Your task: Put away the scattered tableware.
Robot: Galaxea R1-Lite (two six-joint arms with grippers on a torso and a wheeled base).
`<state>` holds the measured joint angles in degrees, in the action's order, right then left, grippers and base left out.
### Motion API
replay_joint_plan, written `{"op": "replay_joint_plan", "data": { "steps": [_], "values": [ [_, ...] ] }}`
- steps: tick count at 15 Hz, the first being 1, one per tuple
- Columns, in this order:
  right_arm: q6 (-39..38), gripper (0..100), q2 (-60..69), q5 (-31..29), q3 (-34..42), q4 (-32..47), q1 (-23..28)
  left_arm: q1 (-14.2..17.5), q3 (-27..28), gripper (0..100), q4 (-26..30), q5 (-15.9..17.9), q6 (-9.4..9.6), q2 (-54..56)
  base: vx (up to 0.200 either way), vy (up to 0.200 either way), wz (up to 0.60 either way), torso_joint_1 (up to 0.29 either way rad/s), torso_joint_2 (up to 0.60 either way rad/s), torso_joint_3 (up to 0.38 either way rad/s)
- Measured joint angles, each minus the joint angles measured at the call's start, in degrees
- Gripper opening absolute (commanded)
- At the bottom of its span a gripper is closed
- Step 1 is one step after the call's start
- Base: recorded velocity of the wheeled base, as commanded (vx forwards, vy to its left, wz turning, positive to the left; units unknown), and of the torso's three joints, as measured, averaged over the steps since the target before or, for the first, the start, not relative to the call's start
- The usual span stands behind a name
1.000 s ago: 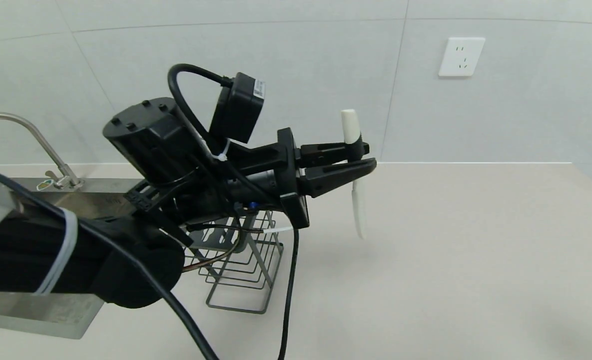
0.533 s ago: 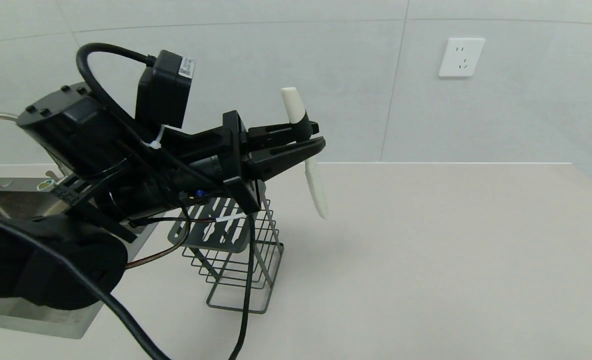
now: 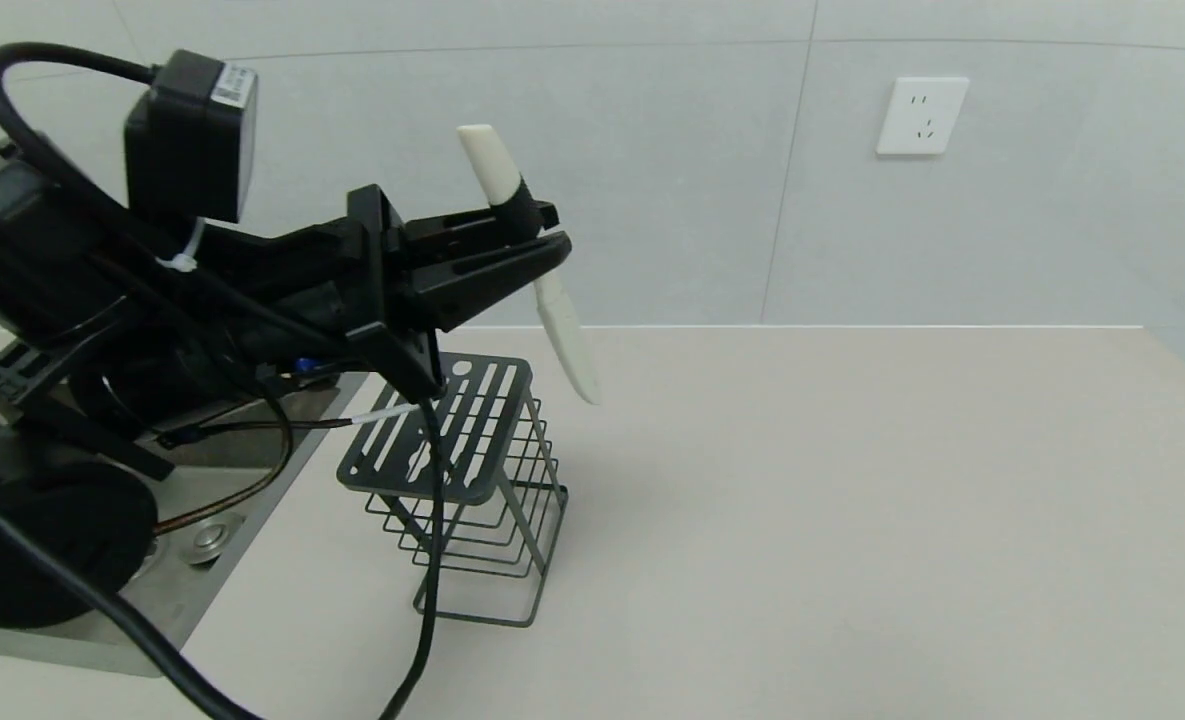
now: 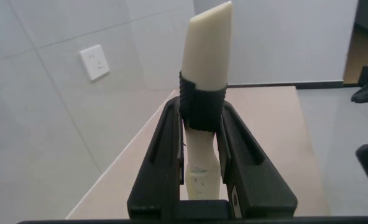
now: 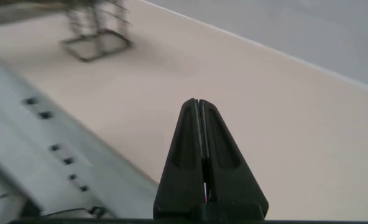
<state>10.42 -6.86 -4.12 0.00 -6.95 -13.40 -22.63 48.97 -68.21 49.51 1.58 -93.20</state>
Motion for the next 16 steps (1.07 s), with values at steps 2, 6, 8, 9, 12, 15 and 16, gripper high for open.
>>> {"op": "replay_joint_plan", "data": {
  "steps": [2, 6, 8, 9, 12, 15, 16],
  "values": [
    [-7.52, 0, 0.85, -8.44, 0.00, 2.90, 0.04, 1.74, -0.51, 0, 0.00, 0.09, 0.02, 1.24, 0.000, 0.000, 0.00, 0.000, 0.00, 0.000],
    [-12.14, 0, 1.35, -8.36, 0.00, 4.16, 4.39, 5.71, -0.95, 0, 0.00, 0.06, 0.00, 3.47, 0.000, 0.000, 0.00, 0.000, 0.00, 0.000],
    [-11.46, 0, 1.41, -7.40, 0.00, 4.13, 6.12, 7.80, -1.01, 0, 0.28, 0.06, 0.07, 4.25, 0.000, 0.000, 0.00, 0.000, 0.00, 0.000],
    [-8.98, 0, 1.44, -5.42, 0.00, 4.00, 6.42, 8.90, -1.12, 0, 0.77, 0.09, 0.24, 4.56, 0.000, 0.000, 0.00, 0.000, 0.00, 0.000],
    [-2.73, 0, 1.80, -3.29, 0.00, 3.62, 8.66, 11.61, -1.65, 0, 1.50, 0.06, 0.99, 5.77, 0.000, 0.000, 0.00, 0.000, 0.00, 0.000],
    [0.73, 0, 4.72, -1.46, -0.10, 3.45, 13.04, 11.85, -1.90, 0, 1.54, 0.09, 1.39, 6.44, 0.000, 0.000, 0.00, 0.000, 0.00, 0.000],
    [-0.68, 0, 5.24, -0.11, -0.07, 3.45, 13.09, 11.74, -1.82, 0, 1.54, 0.46, 1.74, 6.42, 0.000, 0.000, 0.00, 0.000, 0.00, 0.000]
  ]
}}
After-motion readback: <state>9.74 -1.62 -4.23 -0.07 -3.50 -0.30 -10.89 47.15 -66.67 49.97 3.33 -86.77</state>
